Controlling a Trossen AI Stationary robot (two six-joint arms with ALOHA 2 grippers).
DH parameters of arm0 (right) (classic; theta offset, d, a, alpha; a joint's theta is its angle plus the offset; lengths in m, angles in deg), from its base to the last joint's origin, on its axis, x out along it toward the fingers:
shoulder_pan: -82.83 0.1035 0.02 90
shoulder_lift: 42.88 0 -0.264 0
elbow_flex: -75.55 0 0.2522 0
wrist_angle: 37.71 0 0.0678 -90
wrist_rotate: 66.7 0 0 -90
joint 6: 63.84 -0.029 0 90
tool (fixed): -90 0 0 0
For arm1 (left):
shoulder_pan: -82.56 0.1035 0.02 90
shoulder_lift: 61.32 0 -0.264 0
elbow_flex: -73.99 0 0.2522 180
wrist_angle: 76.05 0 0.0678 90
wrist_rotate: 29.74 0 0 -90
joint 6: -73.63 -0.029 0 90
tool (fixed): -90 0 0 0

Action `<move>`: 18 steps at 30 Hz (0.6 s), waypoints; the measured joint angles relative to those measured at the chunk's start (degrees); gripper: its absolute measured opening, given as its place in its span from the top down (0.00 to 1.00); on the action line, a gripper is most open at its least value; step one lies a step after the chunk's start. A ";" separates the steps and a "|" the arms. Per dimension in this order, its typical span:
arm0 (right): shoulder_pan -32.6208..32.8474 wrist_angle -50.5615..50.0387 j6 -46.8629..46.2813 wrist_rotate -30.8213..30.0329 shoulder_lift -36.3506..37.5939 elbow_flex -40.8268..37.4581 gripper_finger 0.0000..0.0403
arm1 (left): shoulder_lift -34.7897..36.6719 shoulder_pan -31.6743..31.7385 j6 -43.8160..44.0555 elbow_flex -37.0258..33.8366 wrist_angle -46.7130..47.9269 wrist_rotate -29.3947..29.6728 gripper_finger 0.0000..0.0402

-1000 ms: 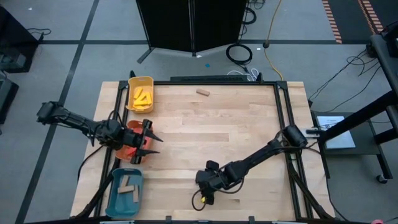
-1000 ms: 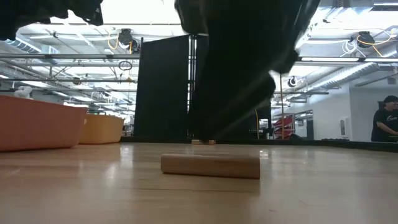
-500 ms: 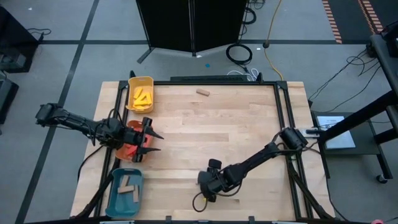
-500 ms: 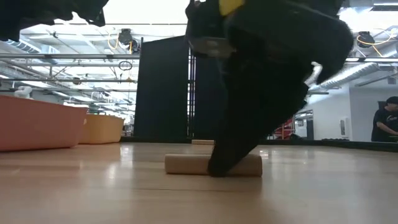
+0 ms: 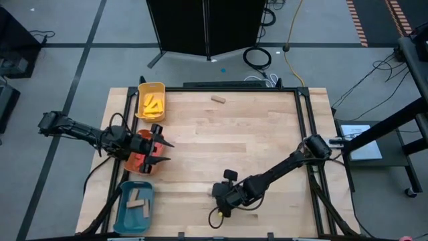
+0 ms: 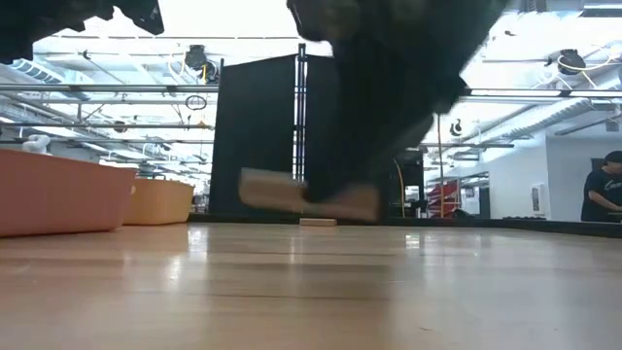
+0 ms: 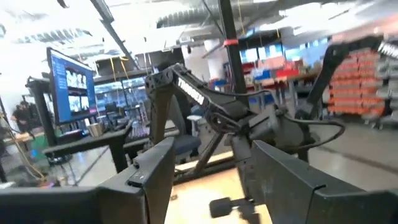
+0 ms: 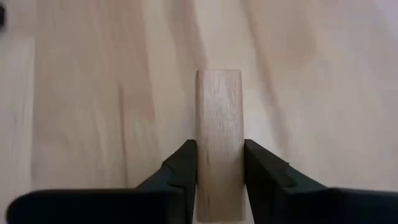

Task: Sort blocks
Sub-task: Put the bottom left brown block in the blue bin

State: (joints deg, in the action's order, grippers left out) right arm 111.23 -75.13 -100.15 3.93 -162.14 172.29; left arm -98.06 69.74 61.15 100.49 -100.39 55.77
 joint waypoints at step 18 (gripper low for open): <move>-4.35 12.85 33.14 -9.09 9.41 0.09 0.76 | -12.02 0.52 50.11 0.03 -0.09 3.00 0.48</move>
State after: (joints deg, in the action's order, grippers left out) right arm 106.88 -62.29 -67.01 -5.16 -152.73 172.38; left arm -110.08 70.26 111.27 100.53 -100.49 58.77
